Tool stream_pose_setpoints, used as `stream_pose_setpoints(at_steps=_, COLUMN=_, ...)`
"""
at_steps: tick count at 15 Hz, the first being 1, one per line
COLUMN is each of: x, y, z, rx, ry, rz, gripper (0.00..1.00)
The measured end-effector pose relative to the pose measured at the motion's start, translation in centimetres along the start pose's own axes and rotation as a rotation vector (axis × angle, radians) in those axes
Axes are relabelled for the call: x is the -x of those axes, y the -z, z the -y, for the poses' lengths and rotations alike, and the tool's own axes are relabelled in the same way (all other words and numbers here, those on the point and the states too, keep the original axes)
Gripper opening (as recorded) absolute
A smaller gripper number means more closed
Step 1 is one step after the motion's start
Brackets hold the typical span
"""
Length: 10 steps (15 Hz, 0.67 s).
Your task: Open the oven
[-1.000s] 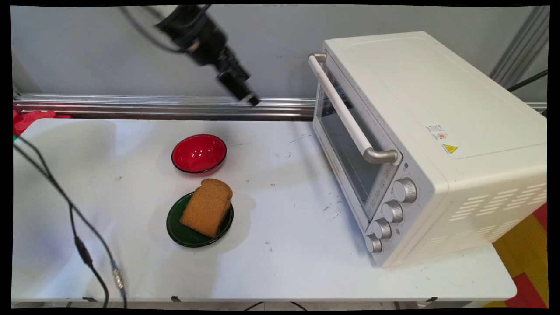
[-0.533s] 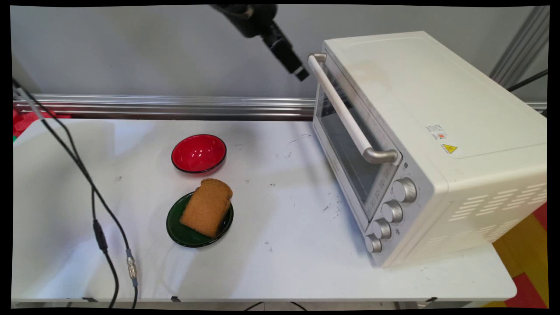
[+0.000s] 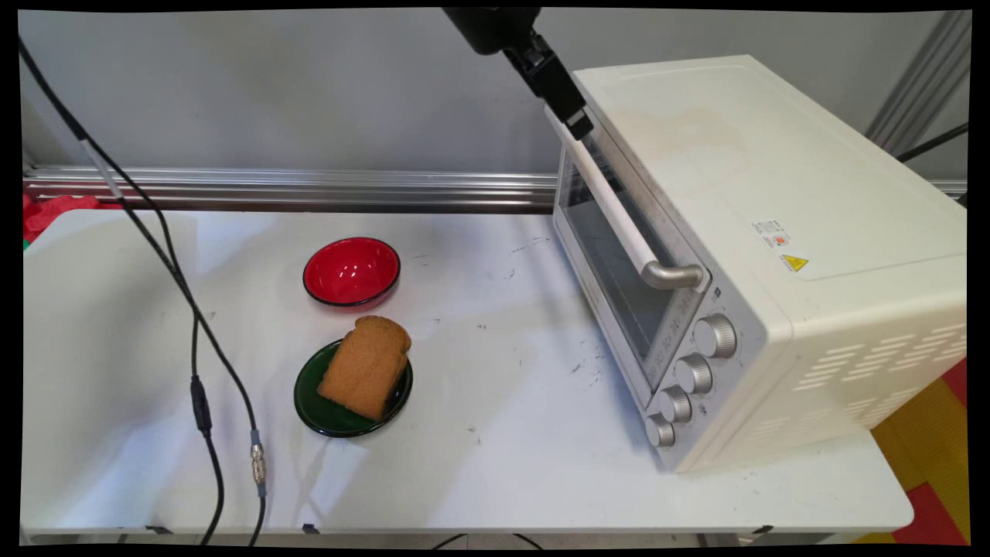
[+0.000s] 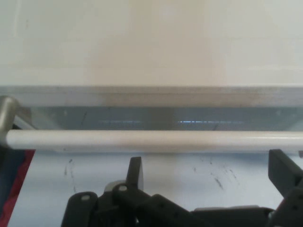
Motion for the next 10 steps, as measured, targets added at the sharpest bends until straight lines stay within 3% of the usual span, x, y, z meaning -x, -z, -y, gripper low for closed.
stream_pose_setpoints(at_steps=3, x=-0.58, y=-0.20, z=-0.31, rx=0.013, ry=-0.031, rz=0.005, gripper=1.00)
stream_pose_setpoints(at_steps=4, x=-0.66, y=-0.26, z=-0.38, rx=0.016, ry=-0.039, rz=0.008, gripper=0.00)
stream_pose_setpoints(at_steps=10, x=-0.92, y=-0.92, z=-0.64, rx=0.025, ry=-0.064, rz=0.027, gripper=0.00)
